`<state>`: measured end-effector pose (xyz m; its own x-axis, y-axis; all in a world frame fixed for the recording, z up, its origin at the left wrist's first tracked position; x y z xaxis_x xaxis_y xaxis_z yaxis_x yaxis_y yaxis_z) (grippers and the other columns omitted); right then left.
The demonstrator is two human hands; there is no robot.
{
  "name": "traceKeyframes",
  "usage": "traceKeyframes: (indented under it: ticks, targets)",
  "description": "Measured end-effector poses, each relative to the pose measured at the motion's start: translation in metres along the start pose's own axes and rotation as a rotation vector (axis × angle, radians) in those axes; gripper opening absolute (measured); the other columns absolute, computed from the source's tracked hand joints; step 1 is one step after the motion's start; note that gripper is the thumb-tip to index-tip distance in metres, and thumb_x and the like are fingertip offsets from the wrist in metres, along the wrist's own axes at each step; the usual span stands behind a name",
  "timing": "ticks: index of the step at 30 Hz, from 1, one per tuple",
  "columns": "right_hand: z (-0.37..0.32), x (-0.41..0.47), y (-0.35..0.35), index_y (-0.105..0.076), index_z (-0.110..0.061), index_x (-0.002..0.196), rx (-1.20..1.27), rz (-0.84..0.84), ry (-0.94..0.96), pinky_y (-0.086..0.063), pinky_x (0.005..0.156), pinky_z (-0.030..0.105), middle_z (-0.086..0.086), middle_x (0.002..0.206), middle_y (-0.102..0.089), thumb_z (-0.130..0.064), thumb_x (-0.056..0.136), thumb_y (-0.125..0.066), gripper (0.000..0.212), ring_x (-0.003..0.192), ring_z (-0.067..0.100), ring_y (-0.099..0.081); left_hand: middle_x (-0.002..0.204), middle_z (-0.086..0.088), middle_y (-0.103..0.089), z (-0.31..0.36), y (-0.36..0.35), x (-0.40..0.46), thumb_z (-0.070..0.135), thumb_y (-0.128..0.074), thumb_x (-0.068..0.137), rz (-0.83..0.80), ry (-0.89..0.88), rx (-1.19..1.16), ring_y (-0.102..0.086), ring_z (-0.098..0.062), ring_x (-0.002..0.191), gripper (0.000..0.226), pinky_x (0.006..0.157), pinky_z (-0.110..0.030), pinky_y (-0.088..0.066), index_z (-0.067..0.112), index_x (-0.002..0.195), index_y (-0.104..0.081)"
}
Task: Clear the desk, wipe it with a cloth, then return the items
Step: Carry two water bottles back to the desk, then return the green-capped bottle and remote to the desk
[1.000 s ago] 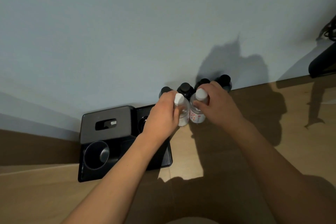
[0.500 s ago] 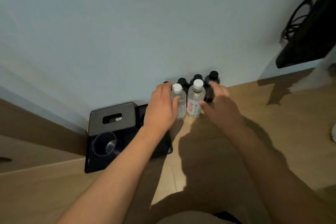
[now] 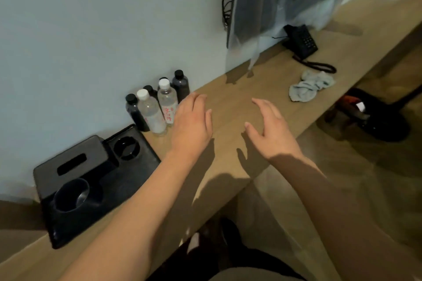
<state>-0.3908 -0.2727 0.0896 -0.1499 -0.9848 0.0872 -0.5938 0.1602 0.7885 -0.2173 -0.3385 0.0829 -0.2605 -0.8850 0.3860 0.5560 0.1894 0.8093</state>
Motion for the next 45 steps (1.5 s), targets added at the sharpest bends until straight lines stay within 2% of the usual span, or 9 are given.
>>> traceKeyframes:
  ticks: [6, 11, 15, 22, 27, 30, 35, 42, 45]
  targets:
    - [0.095, -0.066, 0.094, -0.039, -0.02, 0.148, -0.038, 0.181, -0.165, -0.028, 0.117, 0.03, 0.001, 0.153, -0.036, -0.026, 0.097, -0.058, 0.054, 0.138, 0.017, -0.039, 0.141, -0.011, -0.052, 0.14, -0.055, -0.005, 0.025, -0.05, 0.101, -0.121, -0.168, -0.034, -0.047, -0.026, 0.134, 0.04, 0.114, -0.045, -0.039, 0.009, 0.137, -0.054]
    - [0.2, -0.113, 0.169, -0.038, -0.019, 0.149, -0.016, 0.284, -0.293, -0.025, 0.118, 0.032, 0.0, 0.155, -0.035, -0.025, 0.098, -0.057, 0.055, 0.144, 0.015, -0.03, 0.142, -0.009, -0.052, 0.262, -0.119, -0.006, 0.026, -0.051, 0.101, -0.185, -0.311, -0.047, -0.048, -0.025, 0.132, 0.041, 0.115, -0.042, -0.039, 0.011, 0.138, -0.054]
    - [0.297, -0.156, 0.247, -0.04, -0.017, 0.148, -0.021, 0.363, -0.37, -0.027, 0.118, 0.031, 0.002, 0.152, -0.039, -0.025, 0.098, -0.057, 0.054, 0.142, 0.017, -0.033, 0.136, -0.012, -0.056, 0.39, -0.18, -0.01, 0.022, -0.055, 0.099, -0.218, -0.439, -0.123, -0.052, -0.028, 0.127, 0.037, 0.111, -0.042, -0.041, 0.008, 0.133, -0.058]
    - [0.435, -0.227, 0.358, -0.045, -0.018, 0.143, -0.073, 0.479, -0.519, -0.031, 0.112, 0.025, 0.0, 0.145, -0.046, -0.024, 0.095, -0.061, 0.051, 0.136, 0.015, -0.041, 0.138, -0.005, -0.056, 0.588, -0.261, -0.036, 0.024, -0.055, 0.101, -0.305, -0.591, -0.183, -0.052, -0.018, 0.13, 0.037, 0.113, -0.036, -0.042, 0.013, 0.137, -0.056]
    - [0.5, -0.241, 0.411, -0.046, -0.016, 0.142, -0.082, 0.542, -0.535, -0.035, 0.111, 0.026, 0.002, 0.144, -0.047, -0.023, 0.094, -0.063, 0.051, 0.135, 0.015, -0.043, 0.14, -0.005, -0.055, 0.667, -0.313, -0.029, 0.024, -0.054, 0.102, -0.384, -0.654, -0.207, -0.05, -0.018, 0.131, 0.038, 0.112, -0.03, -0.037, 0.012, 0.139, -0.054]
    - [0.542, -0.235, 0.437, -0.047, -0.014, 0.142, -0.105, 0.529, -0.568, -0.031, 0.111, 0.023, 0.003, 0.145, -0.047, -0.024, 0.095, -0.061, 0.05, 0.135, 0.015, -0.043, 0.141, -0.004, -0.054, 0.705, -0.351, -0.014, 0.024, -0.054, 0.102, -0.406, -0.665, -0.208, -0.049, -0.016, 0.132, 0.038, 0.111, -0.028, -0.037, 0.013, 0.139, -0.054]
    - [0.621, -0.21, 0.484, -0.045, -0.014, 0.142, -0.086, 0.532, -0.592, -0.04, 0.112, 0.042, 0.004, 0.145, -0.046, -0.025, 0.096, -0.059, 0.049, 0.134, 0.019, -0.044, 0.139, -0.006, -0.055, 0.775, -0.429, 0.023, 0.024, -0.053, 0.103, -0.433, -0.692, -0.249, -0.05, -0.018, 0.131, 0.037, 0.111, -0.035, -0.044, 0.011, 0.138, -0.055]
    - [0.728, -0.148, 0.575, -0.043, -0.018, 0.144, -0.121, 0.511, -0.643, -0.038, 0.113, 0.044, 0.0, 0.148, -0.042, -0.027, 0.096, -0.058, 0.05, 0.137, 0.018, -0.04, 0.135, -0.007, -0.057, 0.879, -0.52, 0.108, 0.025, -0.048, 0.104, -0.434, -0.688, -0.32, -0.053, -0.021, 0.128, 0.035, 0.108, -0.039, -0.046, 0.011, 0.135, -0.055]
    - [0.763, -0.123, 0.616, -0.044, -0.017, 0.143, -0.135, 0.539, -0.644, -0.039, 0.112, 0.044, 0.002, 0.147, -0.043, -0.023, 0.096, -0.059, 0.05, 0.136, 0.02, -0.042, 0.131, -0.006, -0.058, 0.92, -0.546, 0.144, 0.024, -0.048, 0.104, -0.411, -0.69, -0.349, -0.055, -0.019, 0.122, 0.032, 0.105, -0.036, -0.048, 0.011, 0.132, -0.056]
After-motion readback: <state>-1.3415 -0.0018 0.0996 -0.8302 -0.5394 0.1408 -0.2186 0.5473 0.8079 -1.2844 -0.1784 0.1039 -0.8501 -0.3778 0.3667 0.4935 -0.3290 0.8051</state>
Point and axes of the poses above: each hand's wrist, its own x-axis towards the middle knuckle, its own y-axis out of the back of the hand, z = x × y, the point moved 10 cm from there along x, towards the middle knuckle
